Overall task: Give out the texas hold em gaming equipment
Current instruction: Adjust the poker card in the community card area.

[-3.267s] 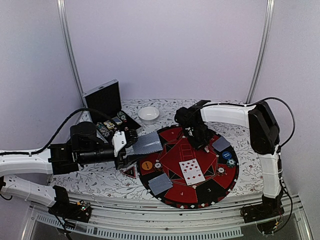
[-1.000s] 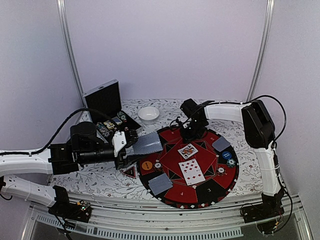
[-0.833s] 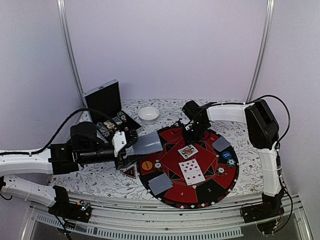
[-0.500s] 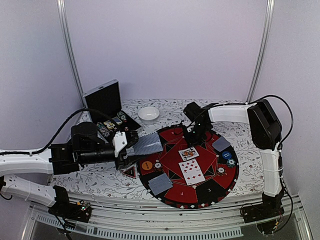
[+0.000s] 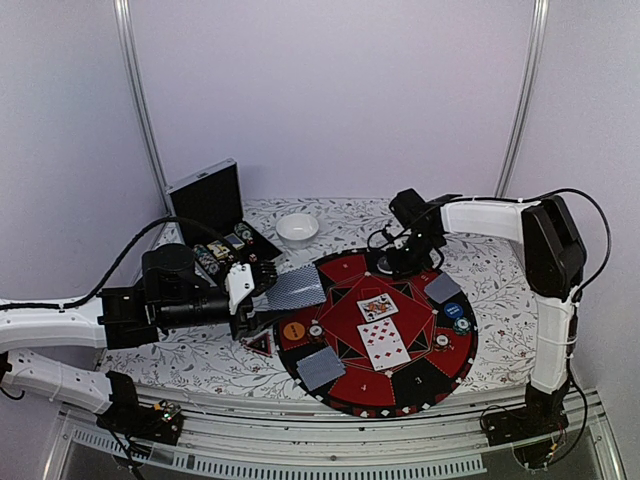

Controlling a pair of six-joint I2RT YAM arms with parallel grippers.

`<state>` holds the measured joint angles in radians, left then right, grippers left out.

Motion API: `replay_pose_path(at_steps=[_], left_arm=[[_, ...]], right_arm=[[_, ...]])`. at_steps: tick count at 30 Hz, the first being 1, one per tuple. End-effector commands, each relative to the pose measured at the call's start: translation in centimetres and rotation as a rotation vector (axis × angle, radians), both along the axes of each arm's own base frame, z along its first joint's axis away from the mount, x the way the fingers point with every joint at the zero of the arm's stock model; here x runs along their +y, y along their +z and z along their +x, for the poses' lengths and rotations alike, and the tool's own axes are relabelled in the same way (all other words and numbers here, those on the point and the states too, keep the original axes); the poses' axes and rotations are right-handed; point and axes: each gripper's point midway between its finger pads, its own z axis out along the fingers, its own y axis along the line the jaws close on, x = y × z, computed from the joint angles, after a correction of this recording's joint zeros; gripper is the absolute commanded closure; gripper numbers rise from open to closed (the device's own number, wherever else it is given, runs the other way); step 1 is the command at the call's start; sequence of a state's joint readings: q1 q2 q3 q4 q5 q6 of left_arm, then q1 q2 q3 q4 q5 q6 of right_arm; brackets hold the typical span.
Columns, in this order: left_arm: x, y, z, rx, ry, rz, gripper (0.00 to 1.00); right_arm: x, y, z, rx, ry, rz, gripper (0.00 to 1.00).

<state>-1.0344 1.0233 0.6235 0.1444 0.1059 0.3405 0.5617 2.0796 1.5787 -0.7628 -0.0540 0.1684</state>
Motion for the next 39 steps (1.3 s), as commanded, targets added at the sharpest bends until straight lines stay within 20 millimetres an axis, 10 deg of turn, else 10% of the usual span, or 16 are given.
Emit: replay_pose_path(at_steps=[1, 15, 34, 35, 39], left_arm=[[-0.5, 1.9, -0.5, -0.024, -0.023, -0.052, 0.47], [-0.5, 1.6, -0.3, -0.022, -0.018, -0.045, 0.47], [-0.5, 1.8, -0.4, -0.024, -0.021, -0.048, 0.47], [-0.5, 1.8, -0.4, -0.025, -0.019, -0.048, 0.47], [-0.5, 1.7, -0.4, -0.025, -0.021, -0.046, 0.47]], right_arm=[[-1.0, 1.3, 0.4, -0.021, -0.054, 0.076, 0.98], [-0.2, -4.7, -5.6, 0.128, -0.014, -0.004, 0.98], [0.3, -2.4, -5.2, 0.063, -0.006, -0.066, 0.96], [-0.1, -1.1, -4.6, 0.017, -0.015, -0.079, 0.88], [-1.3, 7.6, -2.0, -0.221, -0.066, -0.067, 0.01]])
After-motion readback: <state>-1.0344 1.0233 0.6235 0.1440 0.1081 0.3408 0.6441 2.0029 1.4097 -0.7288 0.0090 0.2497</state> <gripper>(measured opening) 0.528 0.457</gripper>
